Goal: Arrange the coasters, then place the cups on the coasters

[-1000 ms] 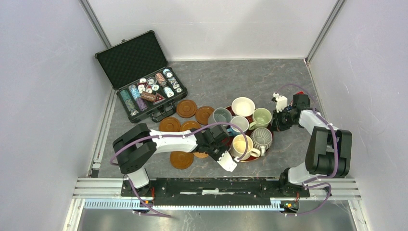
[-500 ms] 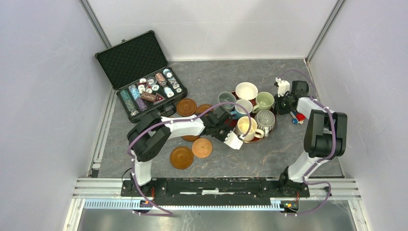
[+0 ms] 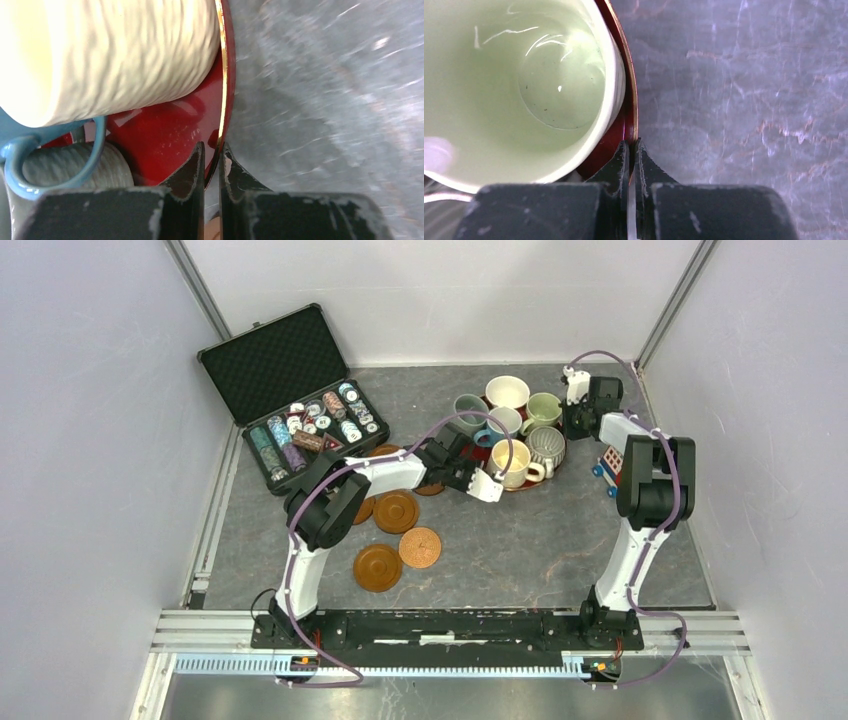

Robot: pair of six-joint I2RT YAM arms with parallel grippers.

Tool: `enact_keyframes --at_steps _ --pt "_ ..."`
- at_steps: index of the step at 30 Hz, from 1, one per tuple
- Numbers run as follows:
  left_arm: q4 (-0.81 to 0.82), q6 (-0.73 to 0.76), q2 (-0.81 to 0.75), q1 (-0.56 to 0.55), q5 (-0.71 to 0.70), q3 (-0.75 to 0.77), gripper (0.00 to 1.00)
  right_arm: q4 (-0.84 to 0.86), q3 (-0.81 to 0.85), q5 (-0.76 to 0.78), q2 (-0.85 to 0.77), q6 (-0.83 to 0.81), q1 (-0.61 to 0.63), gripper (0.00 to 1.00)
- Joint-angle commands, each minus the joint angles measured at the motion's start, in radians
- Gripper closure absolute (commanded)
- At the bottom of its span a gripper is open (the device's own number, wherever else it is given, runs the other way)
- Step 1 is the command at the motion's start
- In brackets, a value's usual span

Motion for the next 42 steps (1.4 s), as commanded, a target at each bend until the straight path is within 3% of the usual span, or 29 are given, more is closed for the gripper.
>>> enact_keyframes --at_steps 1,19,30,36,42 --pt "0.244 0.040 0.094 0.118 -0.105 0.094 0.97 -0.030 0.100 -0.130 0.055 0.057 0.074 1.00" --pt "0.274 0.026 0.298 0.274 -0.153 0.355 0.94 0.104 0.440 -0.127 0.328 0.257 0.179 1.00" --pt "0.307 0.026 0.382 0.323 -0.179 0.461 0.89 0.206 0.542 -0.100 0.427 0.331 0.205 0.95" --pt "0.318 0.024 0.324 0.326 -0.189 0.395 0.75 0.217 0.531 -0.064 0.389 0.333 0.206 0.82" --pt "0.374 0.021 0.145 0.321 -0.153 0.144 0.54 0.216 0.391 -0.027 0.242 0.295 0.204 0.69"
